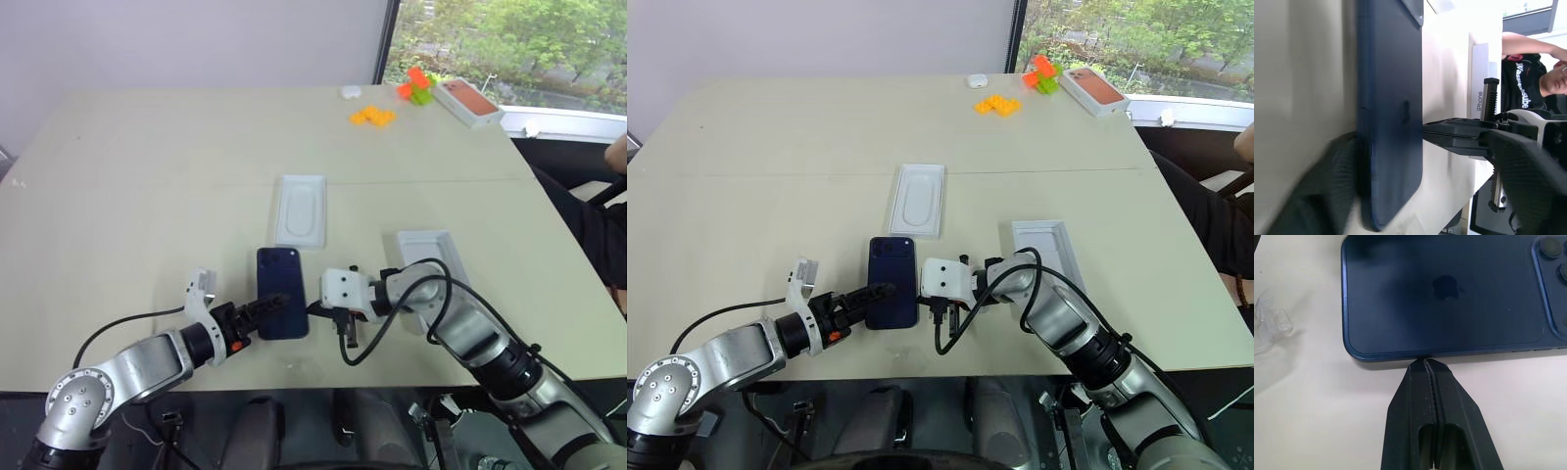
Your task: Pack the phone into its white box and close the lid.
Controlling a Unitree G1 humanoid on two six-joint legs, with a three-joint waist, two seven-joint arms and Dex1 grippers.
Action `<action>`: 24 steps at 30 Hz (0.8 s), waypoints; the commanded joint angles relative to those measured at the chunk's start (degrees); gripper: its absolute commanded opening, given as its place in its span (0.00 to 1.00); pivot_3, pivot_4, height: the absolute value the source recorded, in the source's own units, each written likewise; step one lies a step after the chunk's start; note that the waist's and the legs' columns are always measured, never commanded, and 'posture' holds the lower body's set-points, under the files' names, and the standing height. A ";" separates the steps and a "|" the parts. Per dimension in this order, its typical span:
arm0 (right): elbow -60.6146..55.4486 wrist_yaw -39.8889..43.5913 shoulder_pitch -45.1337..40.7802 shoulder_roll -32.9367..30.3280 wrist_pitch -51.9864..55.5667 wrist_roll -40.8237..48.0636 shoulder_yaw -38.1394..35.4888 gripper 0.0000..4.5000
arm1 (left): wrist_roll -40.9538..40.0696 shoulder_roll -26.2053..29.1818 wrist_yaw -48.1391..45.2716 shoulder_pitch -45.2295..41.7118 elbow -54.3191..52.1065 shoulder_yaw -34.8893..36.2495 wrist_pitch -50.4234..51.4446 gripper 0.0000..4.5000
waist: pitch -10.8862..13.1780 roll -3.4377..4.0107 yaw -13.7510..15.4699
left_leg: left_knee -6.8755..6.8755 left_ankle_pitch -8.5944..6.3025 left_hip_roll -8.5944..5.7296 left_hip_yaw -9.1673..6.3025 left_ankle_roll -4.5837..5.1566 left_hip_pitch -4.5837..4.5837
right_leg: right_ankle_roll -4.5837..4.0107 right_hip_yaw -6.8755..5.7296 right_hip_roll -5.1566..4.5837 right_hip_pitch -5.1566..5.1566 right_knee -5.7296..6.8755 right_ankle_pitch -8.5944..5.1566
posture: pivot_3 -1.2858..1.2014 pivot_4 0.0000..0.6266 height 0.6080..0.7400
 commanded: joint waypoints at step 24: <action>-2.24 -1.12 0.05 -0.80 -0.08 0.17 -2.11 0.00 | -0.38 2.80 -4.61 0.68 -0.89 0.91 0.62 0.02 | 0.02 -0.01 -0.02 | 0.00 0.00 0.00 0.00 0.00 -0.08 | 0.00 0.00 0.00 -0.07 0.00 0.00 | 0.52 0.24 1.00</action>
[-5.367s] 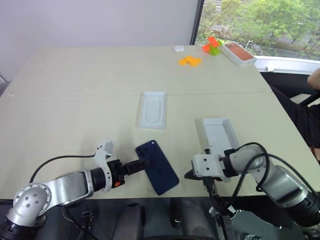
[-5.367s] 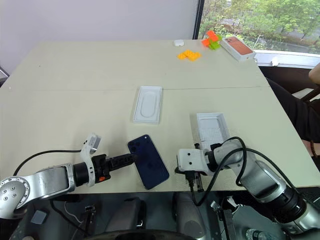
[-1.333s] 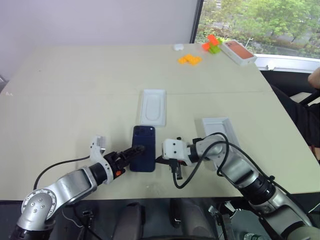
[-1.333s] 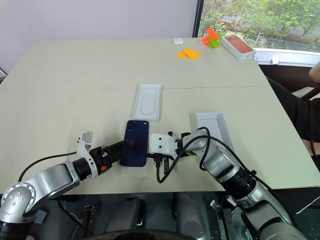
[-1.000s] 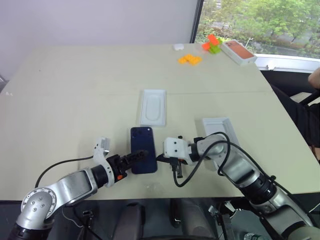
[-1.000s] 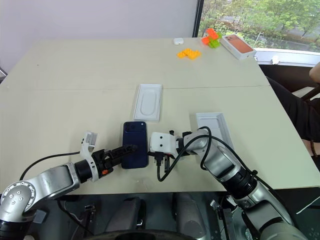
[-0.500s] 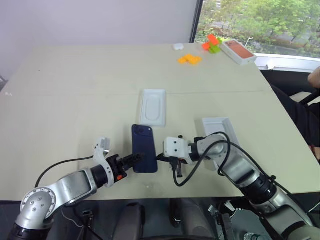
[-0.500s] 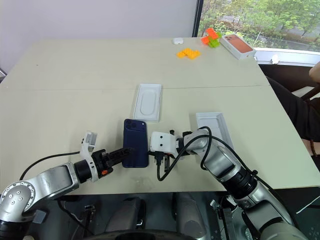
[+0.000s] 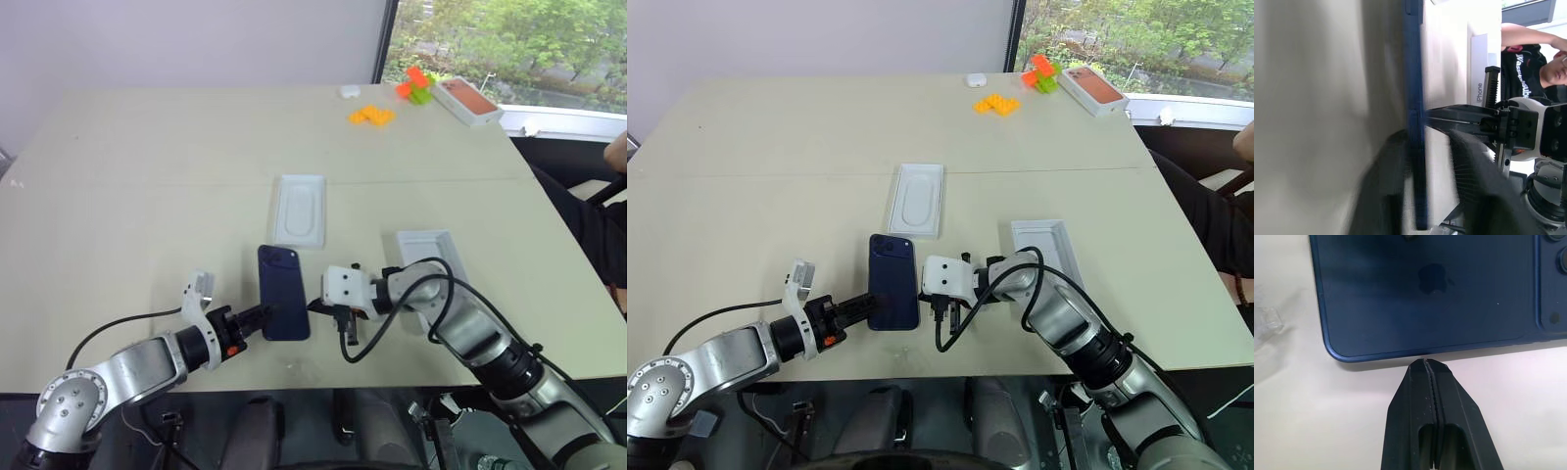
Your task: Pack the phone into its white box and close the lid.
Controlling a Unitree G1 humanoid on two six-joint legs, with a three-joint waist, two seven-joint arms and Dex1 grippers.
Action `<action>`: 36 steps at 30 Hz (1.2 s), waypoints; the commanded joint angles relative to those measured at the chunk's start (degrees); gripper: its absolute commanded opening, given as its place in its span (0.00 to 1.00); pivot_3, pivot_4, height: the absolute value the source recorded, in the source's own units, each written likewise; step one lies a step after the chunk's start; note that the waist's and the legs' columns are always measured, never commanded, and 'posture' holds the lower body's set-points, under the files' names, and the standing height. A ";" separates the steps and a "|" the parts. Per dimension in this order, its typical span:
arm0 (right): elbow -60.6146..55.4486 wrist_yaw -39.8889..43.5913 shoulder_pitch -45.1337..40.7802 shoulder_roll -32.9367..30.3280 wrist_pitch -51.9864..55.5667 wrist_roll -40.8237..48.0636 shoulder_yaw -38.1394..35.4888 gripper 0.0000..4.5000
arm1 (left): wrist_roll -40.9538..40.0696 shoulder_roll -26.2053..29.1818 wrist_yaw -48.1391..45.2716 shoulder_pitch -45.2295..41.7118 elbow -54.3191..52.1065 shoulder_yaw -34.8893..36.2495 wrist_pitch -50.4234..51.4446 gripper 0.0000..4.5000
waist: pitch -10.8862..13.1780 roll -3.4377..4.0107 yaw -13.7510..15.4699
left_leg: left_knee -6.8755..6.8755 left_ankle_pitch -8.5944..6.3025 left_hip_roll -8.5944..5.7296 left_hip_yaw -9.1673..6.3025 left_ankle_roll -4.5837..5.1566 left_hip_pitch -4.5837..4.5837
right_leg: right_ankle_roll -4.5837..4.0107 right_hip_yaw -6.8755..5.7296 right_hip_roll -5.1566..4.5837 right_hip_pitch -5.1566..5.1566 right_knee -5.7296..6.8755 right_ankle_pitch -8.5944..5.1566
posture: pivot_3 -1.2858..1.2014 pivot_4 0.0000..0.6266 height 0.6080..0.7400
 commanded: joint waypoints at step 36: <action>29.98 -2.18 -18.87 9.30 -12.14 -4.01 -4.12 0.53 | 3.48 -0.14 -13.28 8.64 -1.89 15.38 -3.10 0.00 | 0.05 -0.03 0.01 | 0.02 0.02 -0.19 0.00 -0.01 -0.85 | -0.22 0.03 -0.09 -0.82 0.07 0.18 | 0.52 0.24 1.00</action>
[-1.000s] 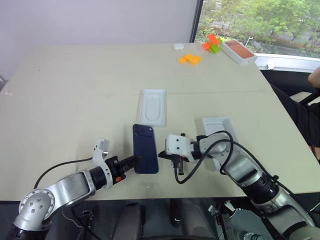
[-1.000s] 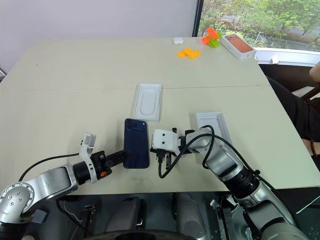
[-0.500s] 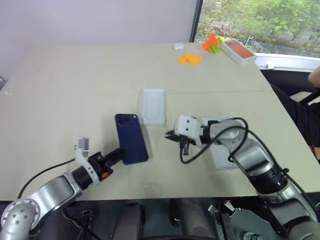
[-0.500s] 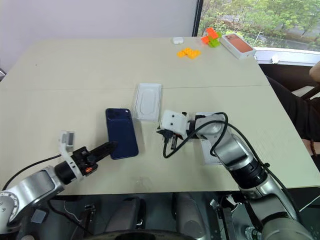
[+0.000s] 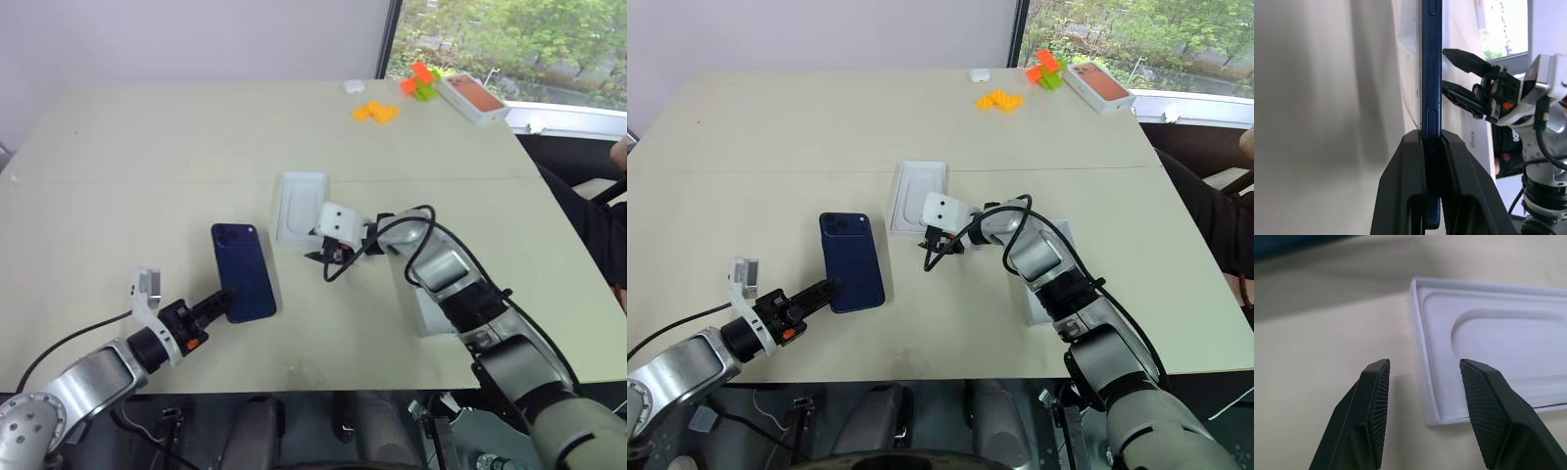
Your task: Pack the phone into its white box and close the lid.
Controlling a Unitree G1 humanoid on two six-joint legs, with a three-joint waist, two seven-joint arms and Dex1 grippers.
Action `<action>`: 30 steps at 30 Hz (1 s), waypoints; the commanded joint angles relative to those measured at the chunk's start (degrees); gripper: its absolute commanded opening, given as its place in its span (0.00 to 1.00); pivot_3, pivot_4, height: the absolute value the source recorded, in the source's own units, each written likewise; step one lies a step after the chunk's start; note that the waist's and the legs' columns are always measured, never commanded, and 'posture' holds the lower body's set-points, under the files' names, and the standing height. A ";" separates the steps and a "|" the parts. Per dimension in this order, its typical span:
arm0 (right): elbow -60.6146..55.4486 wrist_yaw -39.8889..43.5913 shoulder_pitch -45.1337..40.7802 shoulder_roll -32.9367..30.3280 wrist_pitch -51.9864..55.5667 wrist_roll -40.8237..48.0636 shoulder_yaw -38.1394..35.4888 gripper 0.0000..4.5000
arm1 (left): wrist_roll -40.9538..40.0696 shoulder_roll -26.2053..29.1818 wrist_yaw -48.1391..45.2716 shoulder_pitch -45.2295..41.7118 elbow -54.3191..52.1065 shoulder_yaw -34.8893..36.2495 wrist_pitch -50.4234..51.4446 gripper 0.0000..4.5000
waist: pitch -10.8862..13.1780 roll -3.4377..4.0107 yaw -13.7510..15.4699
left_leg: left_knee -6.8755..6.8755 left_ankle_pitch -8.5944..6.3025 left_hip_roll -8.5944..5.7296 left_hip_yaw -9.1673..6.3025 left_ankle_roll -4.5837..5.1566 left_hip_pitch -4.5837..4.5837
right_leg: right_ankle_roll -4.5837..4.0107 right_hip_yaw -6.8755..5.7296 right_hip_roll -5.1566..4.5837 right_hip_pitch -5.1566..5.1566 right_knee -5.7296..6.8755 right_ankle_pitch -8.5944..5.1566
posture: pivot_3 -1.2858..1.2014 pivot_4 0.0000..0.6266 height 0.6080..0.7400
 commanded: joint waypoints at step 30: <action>-50.63 5.56 25.29 -17.02 18.67 4.03 -0.87 0.01 | -3.92 -0.29 -1.68 -10.47 0.79 0.12 0.00 0.00 | -0.03 -0.05 -0.04 | 0.20 0.08 -0.08 -0.09 -0.13 0.23 | 0.02 -0.04 0.07 0.26 0.19 0.00 | 0.52 0.24 1.00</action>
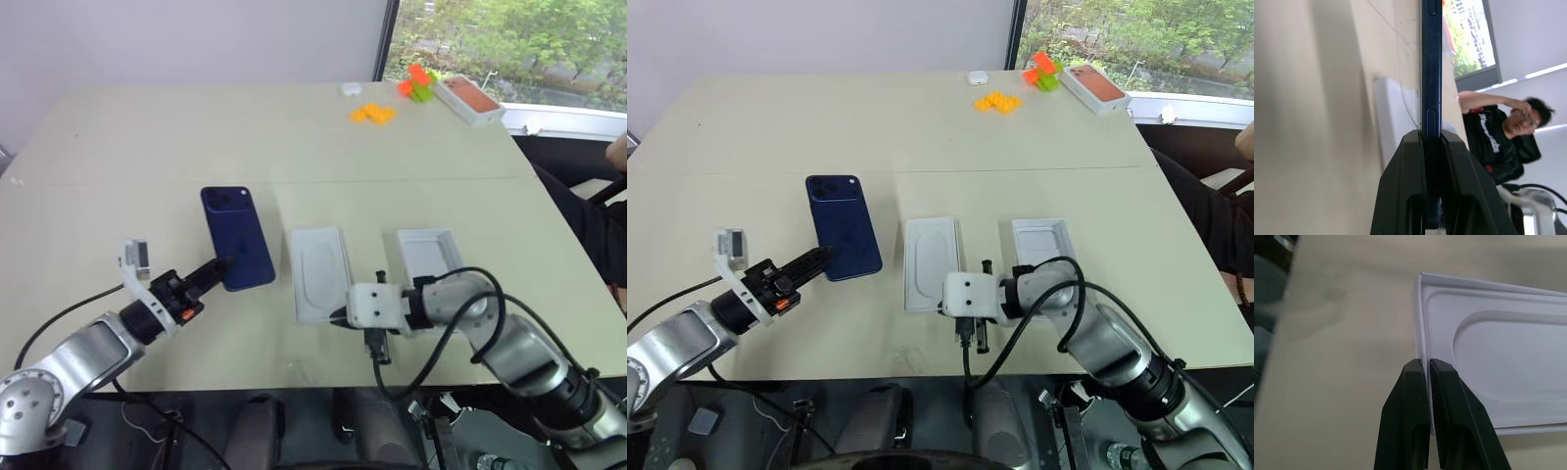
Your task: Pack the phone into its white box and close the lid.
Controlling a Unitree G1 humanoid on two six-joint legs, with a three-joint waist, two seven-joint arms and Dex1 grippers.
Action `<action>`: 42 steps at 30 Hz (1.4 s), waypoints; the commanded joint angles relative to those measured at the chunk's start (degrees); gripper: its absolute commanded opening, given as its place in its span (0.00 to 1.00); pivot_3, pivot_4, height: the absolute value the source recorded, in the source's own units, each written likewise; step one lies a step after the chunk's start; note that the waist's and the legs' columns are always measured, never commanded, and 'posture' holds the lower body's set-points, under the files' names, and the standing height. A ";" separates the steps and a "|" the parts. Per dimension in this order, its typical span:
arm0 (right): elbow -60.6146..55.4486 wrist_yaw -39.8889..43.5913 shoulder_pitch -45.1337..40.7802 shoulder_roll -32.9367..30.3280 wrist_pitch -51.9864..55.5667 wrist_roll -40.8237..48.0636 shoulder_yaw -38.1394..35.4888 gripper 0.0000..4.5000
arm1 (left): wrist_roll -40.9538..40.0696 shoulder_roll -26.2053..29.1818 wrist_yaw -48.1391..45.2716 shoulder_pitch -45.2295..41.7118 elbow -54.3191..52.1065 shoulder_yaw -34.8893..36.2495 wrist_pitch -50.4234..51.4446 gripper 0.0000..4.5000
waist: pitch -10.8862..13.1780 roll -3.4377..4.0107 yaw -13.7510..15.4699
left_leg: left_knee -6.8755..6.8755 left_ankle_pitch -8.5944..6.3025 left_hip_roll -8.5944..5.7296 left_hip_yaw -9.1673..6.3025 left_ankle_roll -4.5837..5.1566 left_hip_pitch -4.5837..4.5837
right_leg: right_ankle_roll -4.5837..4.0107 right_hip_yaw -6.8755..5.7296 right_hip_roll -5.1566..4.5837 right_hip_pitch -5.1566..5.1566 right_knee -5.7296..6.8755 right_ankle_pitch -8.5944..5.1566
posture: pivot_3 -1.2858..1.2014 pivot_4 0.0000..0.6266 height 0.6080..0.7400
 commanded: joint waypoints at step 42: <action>5.67 -3.54 0.90 -6.57 -4.24 10.28 -13.12 0.55 | -2.26 -10.32 25.85 -14.87 -1.17 -20.51 4.22 0.00 | -0.01 -0.03 0.23 | 0.04 0.04 -0.11 -0.01 -0.05 0.86 | 0.11 0.03 -0.05 0.89 0.00 -0.06 | 0.52 0.24 1.00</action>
